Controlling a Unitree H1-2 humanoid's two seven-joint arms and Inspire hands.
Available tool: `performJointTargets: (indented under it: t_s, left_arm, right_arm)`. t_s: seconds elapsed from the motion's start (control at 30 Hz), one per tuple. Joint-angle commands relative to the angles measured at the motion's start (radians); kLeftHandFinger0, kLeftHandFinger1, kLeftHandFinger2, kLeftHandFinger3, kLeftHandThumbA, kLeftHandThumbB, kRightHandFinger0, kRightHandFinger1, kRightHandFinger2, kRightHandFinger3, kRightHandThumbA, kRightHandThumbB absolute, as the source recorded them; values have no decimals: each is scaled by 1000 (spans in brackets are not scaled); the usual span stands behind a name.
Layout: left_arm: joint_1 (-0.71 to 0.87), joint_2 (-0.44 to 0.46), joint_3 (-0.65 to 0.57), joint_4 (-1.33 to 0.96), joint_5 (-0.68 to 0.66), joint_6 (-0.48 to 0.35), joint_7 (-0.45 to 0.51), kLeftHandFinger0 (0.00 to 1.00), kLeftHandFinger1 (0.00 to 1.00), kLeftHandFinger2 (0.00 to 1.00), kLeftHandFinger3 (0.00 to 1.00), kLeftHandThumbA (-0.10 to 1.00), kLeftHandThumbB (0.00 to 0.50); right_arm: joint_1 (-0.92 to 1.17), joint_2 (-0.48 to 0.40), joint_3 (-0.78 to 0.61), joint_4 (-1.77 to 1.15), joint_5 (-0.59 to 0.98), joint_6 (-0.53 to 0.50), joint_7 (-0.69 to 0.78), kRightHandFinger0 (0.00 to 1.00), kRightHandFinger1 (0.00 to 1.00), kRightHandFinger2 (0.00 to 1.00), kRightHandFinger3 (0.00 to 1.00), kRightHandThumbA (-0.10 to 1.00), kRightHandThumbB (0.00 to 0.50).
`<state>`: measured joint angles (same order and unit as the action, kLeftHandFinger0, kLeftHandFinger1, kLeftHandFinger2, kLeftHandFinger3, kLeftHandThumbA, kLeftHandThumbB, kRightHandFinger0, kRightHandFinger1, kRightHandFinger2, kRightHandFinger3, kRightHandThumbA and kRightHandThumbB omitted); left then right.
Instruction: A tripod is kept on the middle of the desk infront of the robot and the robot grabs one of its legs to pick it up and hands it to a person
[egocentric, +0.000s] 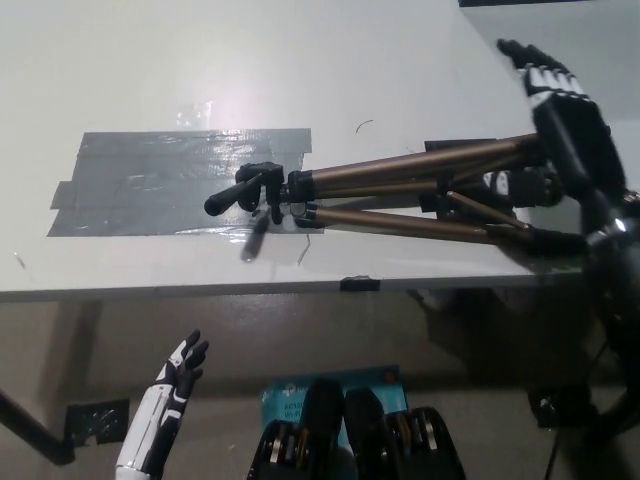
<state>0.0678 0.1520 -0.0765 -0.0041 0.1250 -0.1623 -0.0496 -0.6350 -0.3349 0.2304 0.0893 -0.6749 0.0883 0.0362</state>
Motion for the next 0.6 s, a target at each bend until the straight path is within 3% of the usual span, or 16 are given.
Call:
performJointTargets:
  t_s: [0.0,0.27,0.4,0.57]
  left_arm:
    - [-12,9,0,-27,10,-17,-7,1000,1000,1000,1000,1000,162]
    - [-16,13,1,-37,6,-5,-14,1000,1000,1000,1000,1000,170]
    - [-21,16,2,-41,13,0,-17,1000,1000,1000,1000,1000,165]
    - [-24,15,1,-35,11,-8,-21,1000,1000,1000,1000,1000,162]
  right_arm:
    - [-112,-7,49,79,-156,55,-37,1000,1000,1000,1000,1000,456]
    - [-183,37,121,237,-195,84,-47,1000,1000,1000,1000,993,459]
    - [-200,51,131,284,-193,75,-69,1000,1000,1000,1000,1000,488]
    - [-223,58,144,342,-214,47,-126,1000,1000,1000,1000,1000,467]
